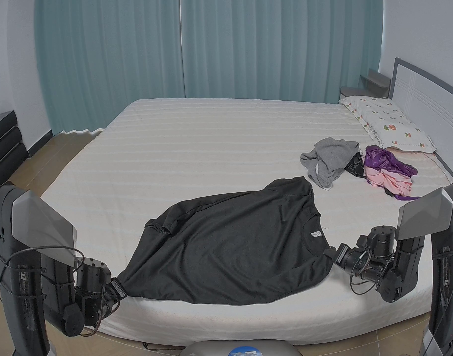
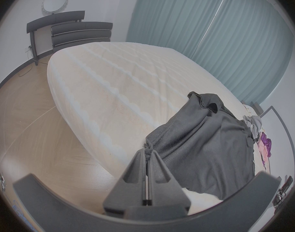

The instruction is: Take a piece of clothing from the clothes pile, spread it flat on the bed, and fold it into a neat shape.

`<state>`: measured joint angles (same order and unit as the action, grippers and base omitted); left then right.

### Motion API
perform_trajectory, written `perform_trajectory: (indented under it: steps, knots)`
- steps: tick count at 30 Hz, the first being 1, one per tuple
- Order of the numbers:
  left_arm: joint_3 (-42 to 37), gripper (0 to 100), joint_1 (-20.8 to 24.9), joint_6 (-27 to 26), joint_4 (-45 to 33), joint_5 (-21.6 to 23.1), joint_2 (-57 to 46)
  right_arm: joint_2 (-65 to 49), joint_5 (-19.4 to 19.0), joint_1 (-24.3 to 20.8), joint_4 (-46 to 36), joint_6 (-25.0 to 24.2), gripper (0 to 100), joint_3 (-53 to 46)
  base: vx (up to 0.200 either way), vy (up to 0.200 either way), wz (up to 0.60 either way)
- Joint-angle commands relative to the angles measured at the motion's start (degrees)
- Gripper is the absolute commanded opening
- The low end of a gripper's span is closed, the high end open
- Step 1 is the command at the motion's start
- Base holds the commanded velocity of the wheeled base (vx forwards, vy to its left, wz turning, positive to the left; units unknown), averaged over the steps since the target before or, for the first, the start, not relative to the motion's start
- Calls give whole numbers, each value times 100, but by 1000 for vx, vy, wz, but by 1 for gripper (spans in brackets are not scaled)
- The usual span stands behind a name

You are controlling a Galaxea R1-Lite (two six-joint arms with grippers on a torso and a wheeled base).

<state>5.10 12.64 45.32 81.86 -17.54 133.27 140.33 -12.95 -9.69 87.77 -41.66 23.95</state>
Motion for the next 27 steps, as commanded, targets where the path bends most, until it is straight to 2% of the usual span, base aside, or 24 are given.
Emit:
perform_trajectory:
  steps: [1, 3, 6, 10, 16, 21, 27]
  knots:
    - [44, 0, -60, 29, 85, -4, 33, -199, 55, 55, -410, -9, 0, 909, 0, 0, 0]
    - [44, 0, -60, 64, 85, -4, 33, -243, 55, 64, -568, -9, 0, 1164, 0, 0, 0]
    - [97, 0, -60, 205, 85, -12, 94, -260, 91, 11, -1280, -36, 0, 2008, 0, 0, 0]
    - [132, 0, -60, 214, 111, -39, 296, -76, 337, -42, -2010, -36, 0, 2966, 0, 0, 0]
    - [71, 0, -60, 205, 629, -30, 534, 346, 548, -112, -2669, -44, 0, 4056, 0, 0, 0]
    - [44, 0, -60, 196, 779, -39, 595, 302, 565, -121, -2678, -44, 0, 3792, 0, 0, 0]
    - [-17, 0, -69, 196, 779, -48, 314, -418, 389, 205, -2599, -53, 0, 2641, 0, 0, 0]
